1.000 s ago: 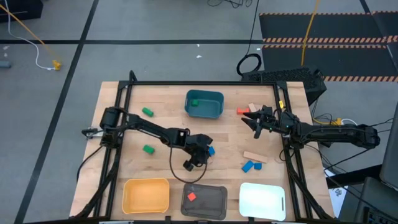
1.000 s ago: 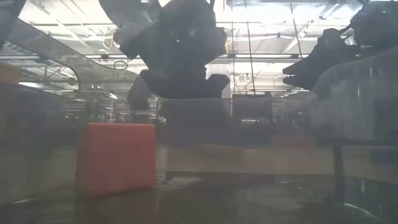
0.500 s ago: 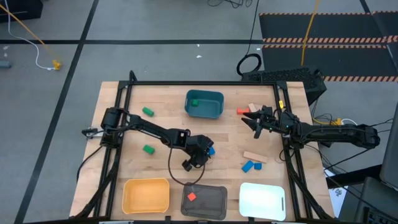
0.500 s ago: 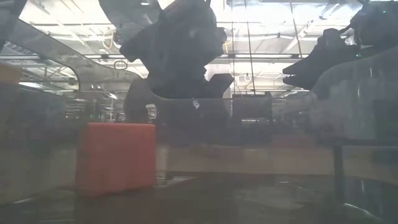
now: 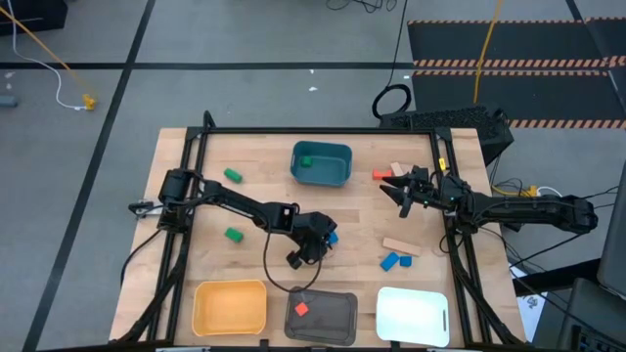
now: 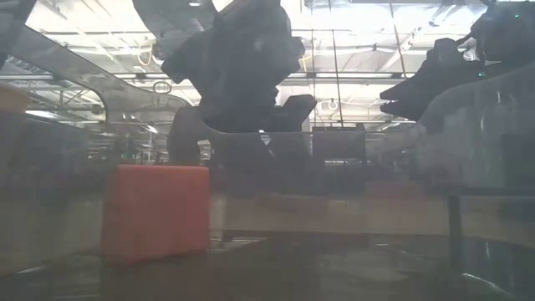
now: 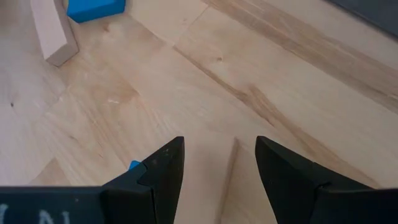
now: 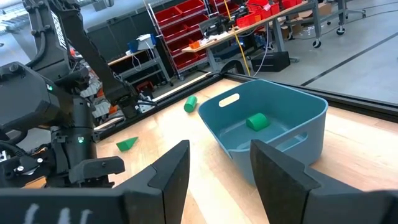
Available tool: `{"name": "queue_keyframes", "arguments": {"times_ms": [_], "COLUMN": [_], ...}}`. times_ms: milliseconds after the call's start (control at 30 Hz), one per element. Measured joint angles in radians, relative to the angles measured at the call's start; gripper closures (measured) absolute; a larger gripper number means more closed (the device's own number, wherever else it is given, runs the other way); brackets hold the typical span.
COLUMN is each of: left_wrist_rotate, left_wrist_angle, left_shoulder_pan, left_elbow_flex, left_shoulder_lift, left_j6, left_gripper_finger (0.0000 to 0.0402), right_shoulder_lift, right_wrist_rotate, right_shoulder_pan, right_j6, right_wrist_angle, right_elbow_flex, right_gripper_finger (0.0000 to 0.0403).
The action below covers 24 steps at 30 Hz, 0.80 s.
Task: Sort & place blocks by color
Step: Put the bottom left light brown block into the white bin
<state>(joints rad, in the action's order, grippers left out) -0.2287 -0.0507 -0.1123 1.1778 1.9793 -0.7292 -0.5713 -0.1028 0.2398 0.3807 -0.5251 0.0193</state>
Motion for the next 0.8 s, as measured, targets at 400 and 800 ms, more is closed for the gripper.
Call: {"name": "queue_keyframes", "arguments": {"times_ms": [400, 800], "left_wrist_rotate": [0.021, 0.004], "left_wrist_angle": [-0.057, -0.176], "left_shoulder_pan": [0.0, 0.0], "left_elbow_flex": [0.123, 0.142], "left_shoulder_lift": [0.0, 0.038], "left_j6": [0.046, 0.063], "left_gripper_finger": [0.0202, 0.0202], "right_shoulder_lift": [0.0, 0.0], "right_wrist_rotate": [0.0, 0.0], "right_shoulder_pan": [0.0, 0.0], "right_j6": [0.0, 0.0], "right_wrist_angle": [0.0, 0.001], "right_elbow_flex": [0.0, 0.0], "right_gripper_finger": [0.0243, 0.0243]}}
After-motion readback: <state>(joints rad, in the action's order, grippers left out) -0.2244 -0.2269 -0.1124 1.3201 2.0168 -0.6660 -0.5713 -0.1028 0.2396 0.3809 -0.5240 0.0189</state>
